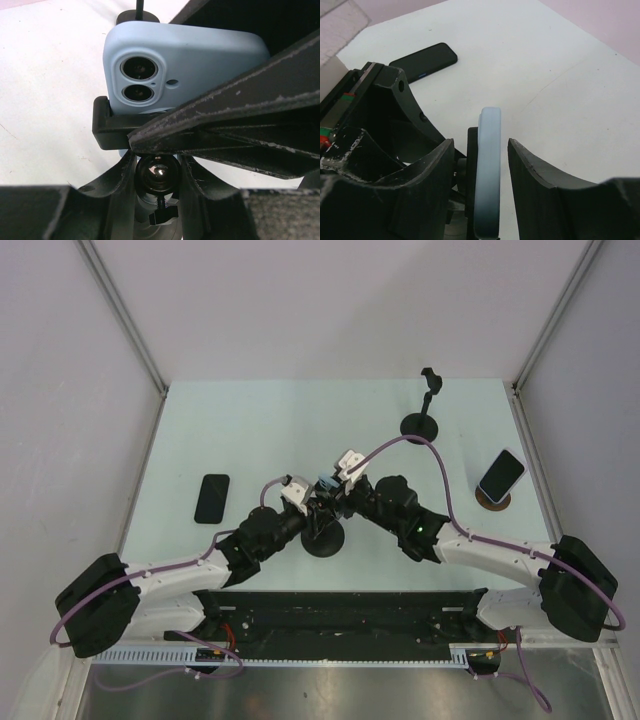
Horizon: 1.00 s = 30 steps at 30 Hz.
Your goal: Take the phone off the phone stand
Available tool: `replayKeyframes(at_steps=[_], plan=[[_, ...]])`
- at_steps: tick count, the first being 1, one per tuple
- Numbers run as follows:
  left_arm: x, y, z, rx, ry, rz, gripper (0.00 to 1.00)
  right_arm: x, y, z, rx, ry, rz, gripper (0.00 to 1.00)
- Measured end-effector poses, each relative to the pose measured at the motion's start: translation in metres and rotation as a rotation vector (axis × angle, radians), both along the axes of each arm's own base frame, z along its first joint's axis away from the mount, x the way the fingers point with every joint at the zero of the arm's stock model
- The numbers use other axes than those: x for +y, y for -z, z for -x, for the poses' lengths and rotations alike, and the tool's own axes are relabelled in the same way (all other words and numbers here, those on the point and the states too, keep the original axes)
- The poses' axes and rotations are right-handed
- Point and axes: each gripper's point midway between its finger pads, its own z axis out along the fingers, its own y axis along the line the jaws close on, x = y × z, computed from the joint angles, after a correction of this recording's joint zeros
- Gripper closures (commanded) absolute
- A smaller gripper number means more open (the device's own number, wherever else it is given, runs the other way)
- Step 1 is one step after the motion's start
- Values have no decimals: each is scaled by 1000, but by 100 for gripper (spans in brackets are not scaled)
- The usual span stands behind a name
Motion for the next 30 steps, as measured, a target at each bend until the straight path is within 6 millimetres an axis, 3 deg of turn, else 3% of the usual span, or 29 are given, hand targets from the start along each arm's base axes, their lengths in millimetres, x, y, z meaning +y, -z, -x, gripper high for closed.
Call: replayKeyframes(at_steps=[7,10,21,30], plan=[[0,0,0,-2,0,2,100,-5,-7,-6,-3,19,-26,48],[0,0,0,-2,0,2,100,-7,-9,-8,-1,28,-34,55],[1,0,-1,1,-9,6,99,-6,-8,-6,2,14,-34,100],[2,1,5,35,-39,36,100,-6,-9,6,-17,25,9,100]])
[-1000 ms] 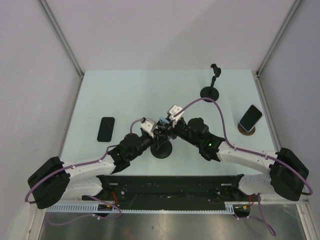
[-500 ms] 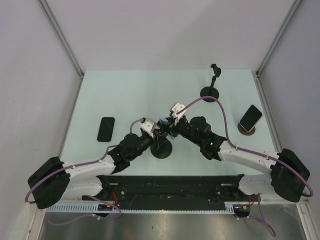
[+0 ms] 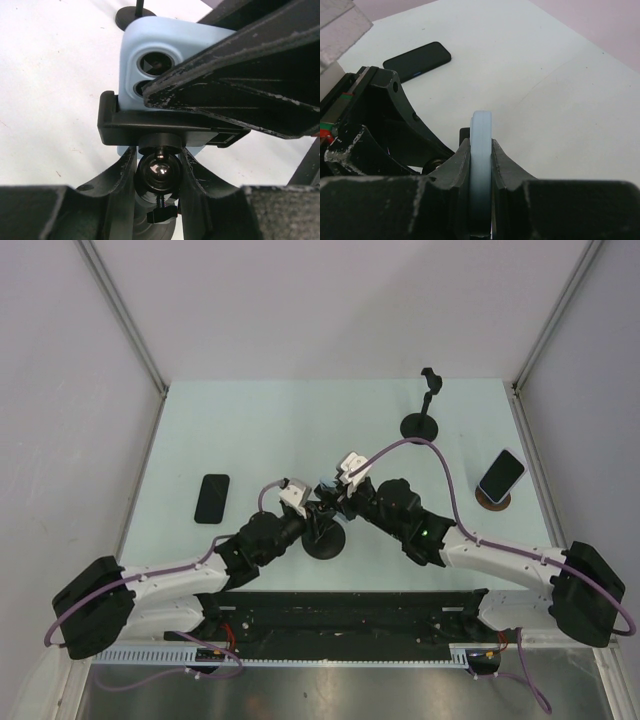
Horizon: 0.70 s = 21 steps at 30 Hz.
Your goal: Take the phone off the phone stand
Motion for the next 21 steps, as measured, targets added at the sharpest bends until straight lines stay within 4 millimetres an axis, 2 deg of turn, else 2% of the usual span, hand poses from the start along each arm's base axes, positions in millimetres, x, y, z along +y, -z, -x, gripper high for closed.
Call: replayKeyframes(at_steps=[9,21], plan=[[-1,3,5,97,-16,37,100,-10,0,5,10,41,25,100],[0,5,4,138,-33,63,100,-19,0,0,51,142,-8,100]])
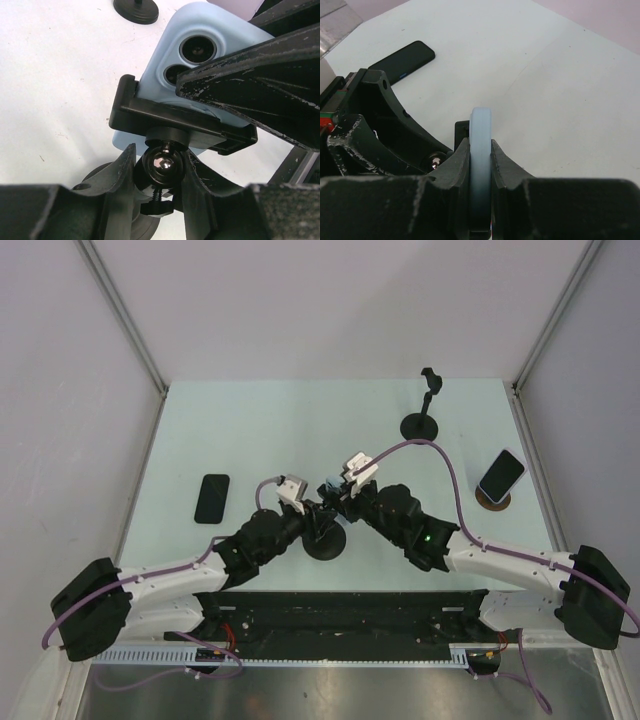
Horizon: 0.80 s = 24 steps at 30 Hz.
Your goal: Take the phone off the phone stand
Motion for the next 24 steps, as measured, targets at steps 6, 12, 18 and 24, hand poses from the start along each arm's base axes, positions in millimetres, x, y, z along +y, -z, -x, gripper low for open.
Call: replayKeyframes(at_steps=[6,12,18,24], plan=[[4,0,2,2,-4,17,100,-2,-1,-1,28,50,-40,100],[8,0,5,1,-3,45,100,0,-3,1,49,69,-77,100],[11,-1,7,1,-5,63,100,0,-3,0,58,88,-94,100],[12,-1,7,7,-9,78,100,-2,-1,-1,68,113,-103,100]])
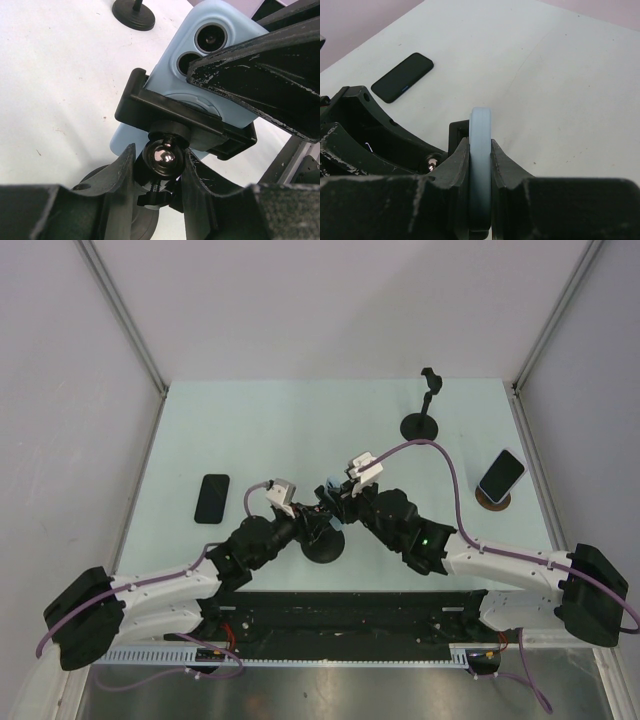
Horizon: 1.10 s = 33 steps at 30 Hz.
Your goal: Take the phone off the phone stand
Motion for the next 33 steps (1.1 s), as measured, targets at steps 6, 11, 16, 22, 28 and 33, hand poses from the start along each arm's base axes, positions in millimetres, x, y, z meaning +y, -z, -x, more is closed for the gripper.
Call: replayKeyframes(at_steps=[6,11,16,22,28,33], plan=[[0,0,0,1,-1,4,100,0,0,0,3,4,-4,100],[1,0,0,4,-3,11,100,-2,0,-1,10,22,-14,100],[2,-1,1,10,-8,35,100,-2,0,-2,13,30,-20,100],[2,-1,1,17,-11,49,100,-2,0,-1,14,27,-21,100],[4,0,2,22,-14,57,100,-2,0,-1,19,26,-25,100],[4,-3,4,33,-11,78,100,-4,0,0,27,32,-30,100]])
